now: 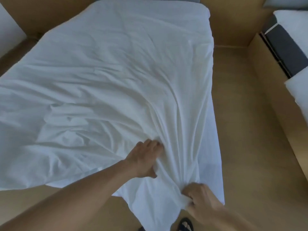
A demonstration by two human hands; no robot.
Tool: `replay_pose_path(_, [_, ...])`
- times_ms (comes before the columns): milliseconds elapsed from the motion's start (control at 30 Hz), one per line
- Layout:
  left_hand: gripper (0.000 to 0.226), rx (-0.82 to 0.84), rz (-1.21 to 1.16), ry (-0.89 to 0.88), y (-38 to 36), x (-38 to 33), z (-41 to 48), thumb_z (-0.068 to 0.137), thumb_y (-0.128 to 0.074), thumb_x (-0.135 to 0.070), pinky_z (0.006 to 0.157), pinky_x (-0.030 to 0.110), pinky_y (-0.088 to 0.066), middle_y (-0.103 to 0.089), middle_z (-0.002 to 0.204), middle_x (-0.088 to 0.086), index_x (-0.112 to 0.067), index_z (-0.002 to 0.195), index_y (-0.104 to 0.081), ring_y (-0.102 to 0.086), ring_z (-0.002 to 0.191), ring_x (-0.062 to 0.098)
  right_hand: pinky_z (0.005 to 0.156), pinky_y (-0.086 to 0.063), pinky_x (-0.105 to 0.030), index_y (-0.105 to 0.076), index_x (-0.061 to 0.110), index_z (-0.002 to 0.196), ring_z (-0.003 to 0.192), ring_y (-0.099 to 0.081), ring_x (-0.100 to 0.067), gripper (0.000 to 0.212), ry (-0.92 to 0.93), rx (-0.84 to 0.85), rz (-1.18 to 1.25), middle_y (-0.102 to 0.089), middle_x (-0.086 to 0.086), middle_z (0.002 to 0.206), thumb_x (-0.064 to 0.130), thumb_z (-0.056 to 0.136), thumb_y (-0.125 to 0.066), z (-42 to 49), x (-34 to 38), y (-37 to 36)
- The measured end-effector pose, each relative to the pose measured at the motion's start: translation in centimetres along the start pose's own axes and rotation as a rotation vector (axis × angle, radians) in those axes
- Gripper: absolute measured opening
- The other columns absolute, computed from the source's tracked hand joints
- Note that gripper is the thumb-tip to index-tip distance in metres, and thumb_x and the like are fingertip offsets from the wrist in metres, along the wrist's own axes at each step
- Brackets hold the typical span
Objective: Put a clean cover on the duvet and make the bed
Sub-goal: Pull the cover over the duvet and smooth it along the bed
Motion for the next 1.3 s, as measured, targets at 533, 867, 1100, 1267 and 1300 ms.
replay_pose_path(533, [0.015, 0.075, -0.632, 0.135, -8.0, -1.9, -8.0, 0.089, -0.058, -0.022, 0.077, 0.013, -0.041, -0.061, 0.089, -0.021, -0.025, 0.103, -0.063, -0.054, 0.080, -0.004, 0.073, -0.046, -0.029, -0.060, 0.019, 0.097, 0.090, -0.062, -0.023, 0.016, -0.051, 0.134, -0.241, -0.064, -0.002, 0.093, 0.022, 0.083, -0.054, 0.4, -2.0, -9.4])
replay_pose_path(867, [0.036, -0.258, -0.059, 0.575, -2.0, 7.3, -12.4, 0.082, -0.057, -0.008, 0.086, 0.034, -0.047, -0.071, 0.110, 0.004, -0.022, 0.114, -0.065, -0.065, 0.101, 0.029, 0.044, -0.030, -0.018, -0.050, 0.012, 0.060, 0.045, -0.038, -0.008, 0.041, -0.075, 0.015, 0.216, -0.039, 0.007, 0.051, 0.030, 0.076, -0.083, -6.1, 1.1, 3.7])
replay_pose_path(1100, [0.059, 0.737, -0.166, 0.424, -18.0, 1.8, -20.1, 0.090, -0.062, -0.038, 0.101, 0.033, -0.044, -0.049, 0.145, 0.000, -0.024, 0.144, -0.043, -0.052, 0.126, 0.022, 0.098, -0.043, -0.031, -0.047, 0.027, 0.136, 0.123, -0.051, -0.018, 0.055, -0.033, 0.400, -0.388, -0.052, 0.010, 0.133, 0.032, 0.085, -0.066, -4.3, -2.4, -9.3])
replay_pose_path(1267, [0.043, 0.566, -0.695, 0.704, -24.3, -2.9, -18.2, 0.077, -0.058, -0.049, 0.075, 0.027, -0.041, -0.054, 0.107, 0.004, -0.014, 0.101, -0.054, -0.058, 0.097, 0.021, 0.107, -0.038, -0.034, -0.057, 0.025, 0.131, 0.124, -0.044, -0.014, 0.049, 0.023, -0.189, -0.093, -0.052, 0.011, 0.133, 0.016, 0.083, -0.067, -4.3, -3.2, -10.2])
replay_pose_path(1300, [0.027, 0.508, -0.827, 0.739, -24.7, -4.1, -17.2, 0.090, -0.058, -0.041, 0.069, 0.022, -0.038, -0.050, 0.096, 0.000, -0.014, 0.091, -0.052, -0.053, 0.086, 0.013, 0.105, -0.040, -0.035, -0.055, 0.024, 0.131, 0.122, -0.044, -0.015, 0.054, -0.003, -0.296, -0.075, -0.052, 0.009, 0.132, 0.014, 0.080, -0.068, -4.5, -4.2, -10.4])
Point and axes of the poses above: each hand's wrist, its own z-axis towards the middle knuckle, its own y-axis out of the back of the hand, x = y × z, the point moved 7 cm from there along z, towards the middle knuckle
